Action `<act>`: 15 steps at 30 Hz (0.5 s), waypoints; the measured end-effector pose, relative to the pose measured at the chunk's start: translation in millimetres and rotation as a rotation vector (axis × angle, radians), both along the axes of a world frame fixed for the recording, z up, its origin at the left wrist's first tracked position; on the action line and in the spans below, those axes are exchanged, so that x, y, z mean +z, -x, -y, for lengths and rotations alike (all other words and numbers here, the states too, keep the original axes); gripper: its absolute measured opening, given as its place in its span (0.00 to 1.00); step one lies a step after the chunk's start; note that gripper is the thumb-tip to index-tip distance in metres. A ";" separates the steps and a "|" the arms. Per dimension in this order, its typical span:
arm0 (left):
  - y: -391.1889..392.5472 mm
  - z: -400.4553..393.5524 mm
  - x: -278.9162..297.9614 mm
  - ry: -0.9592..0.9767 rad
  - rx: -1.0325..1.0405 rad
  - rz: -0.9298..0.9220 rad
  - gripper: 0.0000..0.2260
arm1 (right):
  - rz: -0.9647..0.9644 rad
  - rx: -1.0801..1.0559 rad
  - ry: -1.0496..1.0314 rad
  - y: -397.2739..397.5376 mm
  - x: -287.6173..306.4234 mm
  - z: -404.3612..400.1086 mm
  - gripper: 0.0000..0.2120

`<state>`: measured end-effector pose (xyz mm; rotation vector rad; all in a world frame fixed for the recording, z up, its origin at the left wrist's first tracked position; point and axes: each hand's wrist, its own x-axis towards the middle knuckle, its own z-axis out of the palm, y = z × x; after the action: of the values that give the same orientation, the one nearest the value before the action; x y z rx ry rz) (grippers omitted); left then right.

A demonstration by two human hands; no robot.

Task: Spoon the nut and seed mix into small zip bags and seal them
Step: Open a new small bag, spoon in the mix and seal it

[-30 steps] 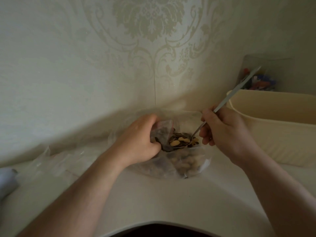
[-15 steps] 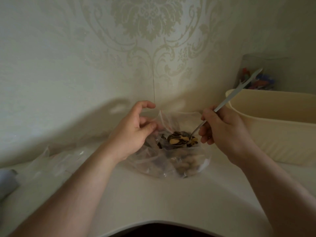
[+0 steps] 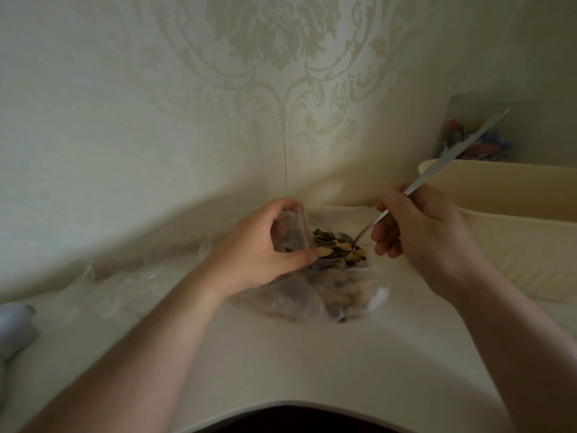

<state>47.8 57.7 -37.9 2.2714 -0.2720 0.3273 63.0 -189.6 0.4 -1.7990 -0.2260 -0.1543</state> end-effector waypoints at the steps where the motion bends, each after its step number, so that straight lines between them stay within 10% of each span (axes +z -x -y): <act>1: 0.9 0.1 1.2 -0.047 0.024 0.036 0.29 | 0.007 0.000 0.003 0.4 0.4 0.0 0.12; 15: 6.9 -2.1 5.3 -0.213 0.024 0.048 0.32 | 0.028 -0.035 0.009 -0.6 0.5 2.3 0.12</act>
<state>40.9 59.8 -32.6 2.4804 -0.3173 0.3811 63.6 -191.9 0.9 -1.8109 -0.2157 -0.2038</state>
